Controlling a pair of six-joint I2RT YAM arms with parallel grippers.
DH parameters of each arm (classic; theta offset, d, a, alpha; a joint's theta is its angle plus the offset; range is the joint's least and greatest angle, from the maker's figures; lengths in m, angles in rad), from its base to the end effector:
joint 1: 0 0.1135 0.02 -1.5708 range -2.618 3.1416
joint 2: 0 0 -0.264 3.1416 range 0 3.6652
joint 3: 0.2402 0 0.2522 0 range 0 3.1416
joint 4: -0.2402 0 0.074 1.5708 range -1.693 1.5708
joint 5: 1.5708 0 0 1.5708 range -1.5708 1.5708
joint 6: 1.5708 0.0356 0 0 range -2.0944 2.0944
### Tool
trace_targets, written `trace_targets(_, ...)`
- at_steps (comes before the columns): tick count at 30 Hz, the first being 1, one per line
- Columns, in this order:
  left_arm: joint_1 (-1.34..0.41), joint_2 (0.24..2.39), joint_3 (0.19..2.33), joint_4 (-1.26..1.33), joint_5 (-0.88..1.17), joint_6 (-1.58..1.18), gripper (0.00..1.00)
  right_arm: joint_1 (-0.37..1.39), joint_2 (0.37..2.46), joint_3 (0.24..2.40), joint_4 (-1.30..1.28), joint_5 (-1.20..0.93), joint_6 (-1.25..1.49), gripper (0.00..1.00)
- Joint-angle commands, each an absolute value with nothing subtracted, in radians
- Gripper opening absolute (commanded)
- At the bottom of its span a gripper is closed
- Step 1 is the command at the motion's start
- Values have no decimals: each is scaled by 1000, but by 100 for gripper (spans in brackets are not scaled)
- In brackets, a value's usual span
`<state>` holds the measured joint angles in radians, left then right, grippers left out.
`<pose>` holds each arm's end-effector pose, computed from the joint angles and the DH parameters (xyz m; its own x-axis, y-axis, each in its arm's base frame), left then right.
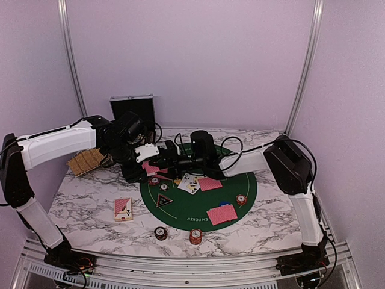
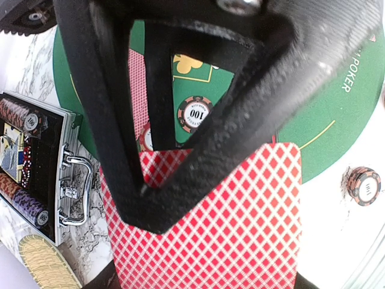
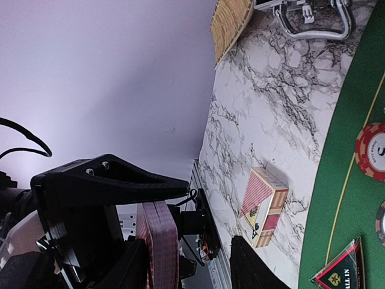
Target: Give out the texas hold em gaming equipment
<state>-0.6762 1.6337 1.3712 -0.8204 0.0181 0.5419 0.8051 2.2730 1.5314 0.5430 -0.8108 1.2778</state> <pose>0.2649 -0.2134 0.2745 -0.2641 0.8731 -0.4099 0.8971 0.3784 0.2281 0.3336 0.3843 0.1744 -0.9864 -0.0744 -0.1462 -0.1548 0.1261 0.9799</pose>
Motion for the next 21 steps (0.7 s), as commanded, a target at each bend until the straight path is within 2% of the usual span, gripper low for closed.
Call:
trace_targets(1,-679,1609,1376,-824,32,540,0,789,2232,1511,495,-782,1254,44)
trace_targets(10,-680,1614,1375,-824,32,537,0,780,2185,1480,523,-789,1263,20)
trace_targets(17,-680,1614,1378,-824,28,537,0,775,2172,1470,525,-795,1266,11)
trace_targets(21,-679,1614,1379,-823,26,537,0,774,2160,1455,547,-800,1284,9)
